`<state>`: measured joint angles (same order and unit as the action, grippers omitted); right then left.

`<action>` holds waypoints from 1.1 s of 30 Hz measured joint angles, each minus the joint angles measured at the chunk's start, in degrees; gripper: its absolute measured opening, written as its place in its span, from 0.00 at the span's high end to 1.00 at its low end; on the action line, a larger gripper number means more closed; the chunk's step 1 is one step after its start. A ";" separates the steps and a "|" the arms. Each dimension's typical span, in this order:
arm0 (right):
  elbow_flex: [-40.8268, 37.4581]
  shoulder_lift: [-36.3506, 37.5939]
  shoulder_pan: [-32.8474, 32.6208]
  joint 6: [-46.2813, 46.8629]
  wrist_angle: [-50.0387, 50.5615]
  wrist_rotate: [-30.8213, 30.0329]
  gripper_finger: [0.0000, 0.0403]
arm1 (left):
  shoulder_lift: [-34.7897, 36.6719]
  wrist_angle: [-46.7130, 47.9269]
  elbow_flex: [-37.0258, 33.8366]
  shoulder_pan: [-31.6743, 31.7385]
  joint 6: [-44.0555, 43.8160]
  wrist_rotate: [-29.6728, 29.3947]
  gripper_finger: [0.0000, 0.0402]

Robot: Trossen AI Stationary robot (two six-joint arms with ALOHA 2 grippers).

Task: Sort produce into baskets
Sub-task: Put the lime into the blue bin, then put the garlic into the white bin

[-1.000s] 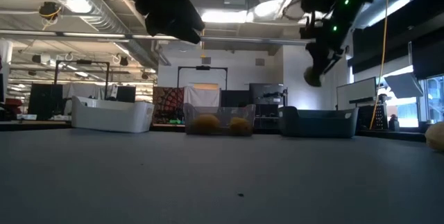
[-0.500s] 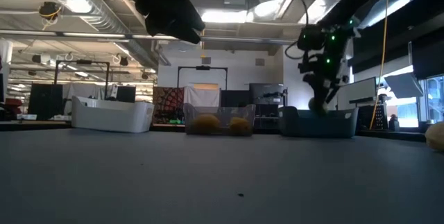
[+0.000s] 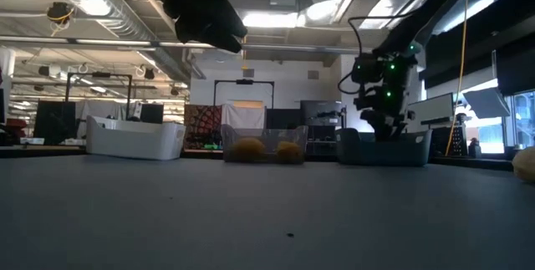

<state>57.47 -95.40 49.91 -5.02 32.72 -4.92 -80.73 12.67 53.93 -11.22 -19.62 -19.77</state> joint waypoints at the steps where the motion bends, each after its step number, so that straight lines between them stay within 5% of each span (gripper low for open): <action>1: 0.00 -0.32 0.00 0.00 -0.03 -0.39 0.59 | 0.00 0.00 0.00 0.00 0.00 0.00 0.46; 16: 0.00 -0.61 -0.03 -0.69 0.35 -1.51 0.30 | 0.00 0.00 0.00 0.00 0.04 0.00 0.46; 33: 0.00 17.89 -6.64 2.44 15.88 -2.03 0.31 | 0.00 0.00 0.00 0.01 0.02 -0.33 0.46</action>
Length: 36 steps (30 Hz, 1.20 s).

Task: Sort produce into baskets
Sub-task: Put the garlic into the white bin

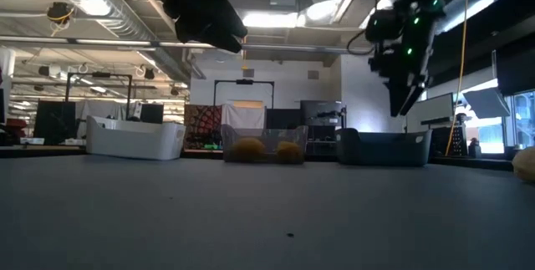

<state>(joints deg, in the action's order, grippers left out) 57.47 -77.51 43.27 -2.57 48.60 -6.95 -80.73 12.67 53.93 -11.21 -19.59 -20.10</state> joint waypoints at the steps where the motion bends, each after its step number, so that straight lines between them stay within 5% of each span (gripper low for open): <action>1: 0.00 1.23 -0.98 0.90 1.13 -0.01 0.31 | 0.00 0.00 0.00 0.00 0.01 -0.01 0.46; 18: -2.52 14.33 -25.06 25.43 15.43 -3.56 0.31 | 0.00 0.00 0.00 -0.01 -0.95 -0.09 0.46; 36: -13.20 16.34 -60.81 68.71 15.86 1.29 0.31 | 0.00 -0.02 0.00 0.01 -1.03 -0.09 0.46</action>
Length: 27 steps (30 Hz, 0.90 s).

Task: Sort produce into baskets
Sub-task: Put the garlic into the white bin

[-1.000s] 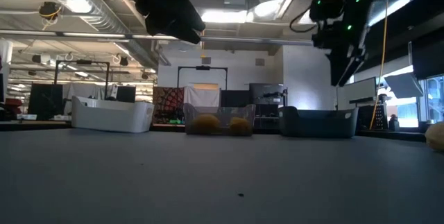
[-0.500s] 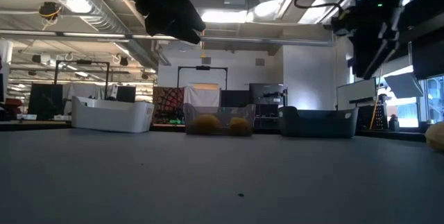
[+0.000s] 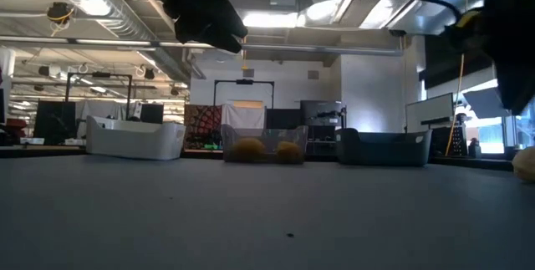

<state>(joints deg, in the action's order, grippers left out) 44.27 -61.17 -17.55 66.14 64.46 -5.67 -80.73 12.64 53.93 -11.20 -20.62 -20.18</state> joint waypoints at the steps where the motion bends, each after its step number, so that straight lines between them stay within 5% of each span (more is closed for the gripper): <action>1: -0.41 -0.04 -1.90 2.65 -0.34 0.34 0.31 | 0.00 0.00 0.00 0.00 0.00 0.00 0.46; 13: -5.77 -1.88 -19.44 26.92 -9.47 2.60 0.31 | 0.02 0.00 0.00 0.00 0.07 0.00 0.46; 27: -9.25 -10.10 -20.72 30.10 -14.76 -3.25 0.31 | 0.02 -0.02 0.00 0.00 1.05 0.02 0.46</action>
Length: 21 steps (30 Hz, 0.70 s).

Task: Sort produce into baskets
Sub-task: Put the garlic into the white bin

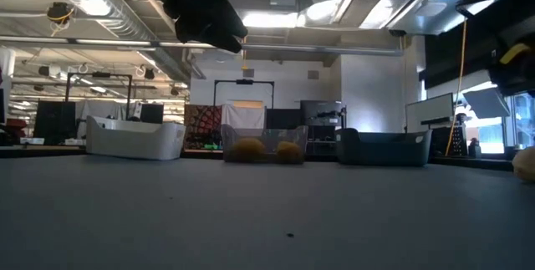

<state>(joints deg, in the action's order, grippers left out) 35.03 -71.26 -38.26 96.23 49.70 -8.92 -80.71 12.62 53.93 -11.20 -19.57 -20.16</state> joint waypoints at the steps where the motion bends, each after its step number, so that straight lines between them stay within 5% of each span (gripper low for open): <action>1: 0.00 -0.52 0.00 0.03 -0.21 -0.59 0.31 | 0.00 0.02 0.00 0.00 0.00 -0.01 0.46; 9: 0.00 -5.39 0.02 1.08 -0.58 -2.05 0.35 | 0.00 0.00 0.00 0.00 0.00 -0.02 0.46; 21: 0.02 -7.80 0.02 -3.79 -0.45 -2.14 0.77 | 0.00 0.02 0.00 0.00 0.02 0.00 0.46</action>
<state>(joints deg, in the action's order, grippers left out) 35.05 -79.07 -38.24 92.45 49.25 -11.06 -80.71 12.64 53.93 -11.20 -19.55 -20.16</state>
